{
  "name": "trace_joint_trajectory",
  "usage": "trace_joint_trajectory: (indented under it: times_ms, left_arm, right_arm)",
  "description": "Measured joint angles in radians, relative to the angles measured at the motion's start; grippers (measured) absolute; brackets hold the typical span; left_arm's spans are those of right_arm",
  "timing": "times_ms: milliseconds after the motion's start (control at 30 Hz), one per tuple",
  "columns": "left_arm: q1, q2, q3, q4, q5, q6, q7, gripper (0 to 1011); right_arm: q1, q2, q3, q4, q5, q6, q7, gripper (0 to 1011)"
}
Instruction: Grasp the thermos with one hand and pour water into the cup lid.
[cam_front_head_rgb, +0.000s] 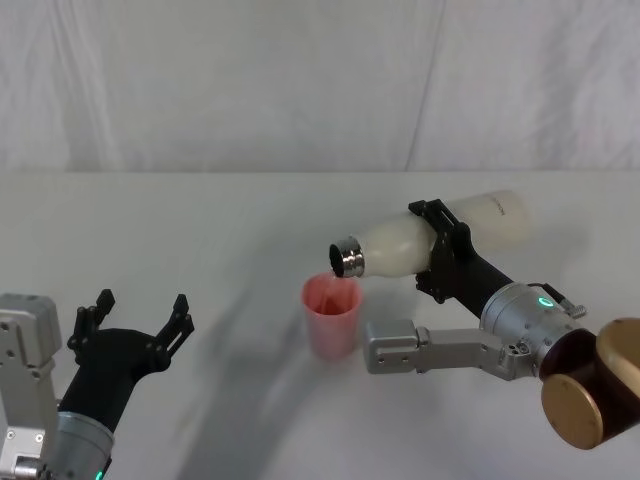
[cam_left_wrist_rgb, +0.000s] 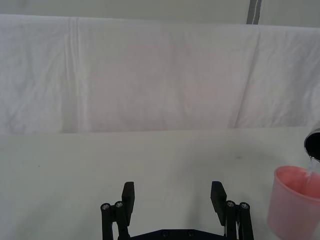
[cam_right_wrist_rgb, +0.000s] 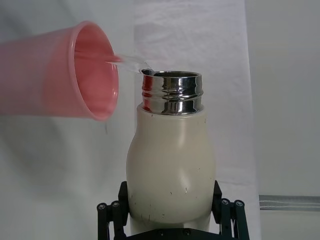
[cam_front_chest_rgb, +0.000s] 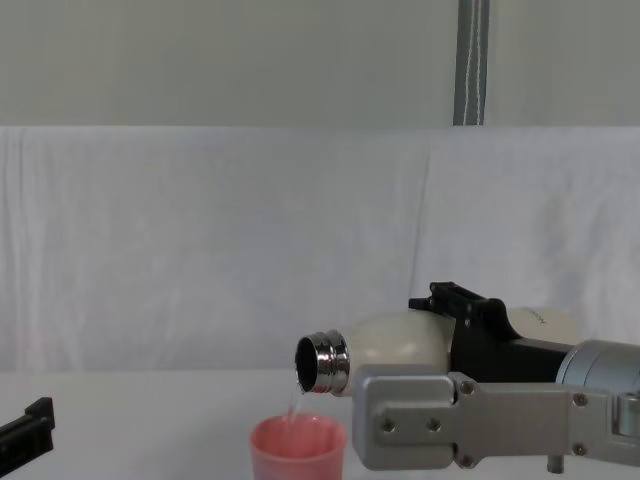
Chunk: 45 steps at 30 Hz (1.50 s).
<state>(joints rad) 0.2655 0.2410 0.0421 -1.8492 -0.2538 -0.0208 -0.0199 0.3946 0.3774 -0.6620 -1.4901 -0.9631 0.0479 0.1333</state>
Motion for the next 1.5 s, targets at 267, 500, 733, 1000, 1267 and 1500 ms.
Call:
trace_joint_trajectory:
  times_ms: [267,500,733,1000,1267,1500]
  left_arm:
    - [0.0,0.0,0.0,0.0,0.0,0.0,0.0,1001]
    - [0.0,0.0,0.0,0.0,0.0,0.0,0.0,1001]
    - [0.0,0.0,0.0,0.0,0.0,0.0,0.0,1001]
    - [0.0,0.0,0.0,0.0,0.0,0.0,0.0,1001]
    - [0.0,0.0,0.0,0.0,0.0,0.0,0.0,1001]
    - [0.0,0.0,0.0,0.0,0.0,0.0,0.0,1001]
  right_arm:
    - [0.005,0.005,-0.005,-0.006,-0.015,0.008,0.011,951]
    - [0.008,0.007,-0.006,-0.007,-0.018,0.01,0.013,951]
    - [0.008,0.008,-0.007,-0.007,-0.018,0.01,0.013,951]
    - [0.008,0.007,-0.006,-0.007,-0.017,0.009,0.012,951]
    - [0.007,0.005,-0.005,-0.006,-0.007,0.006,0.015,951]
    - [0.004,-0.004,-0.004,-0.004,0.013,0.002,0.029,951]
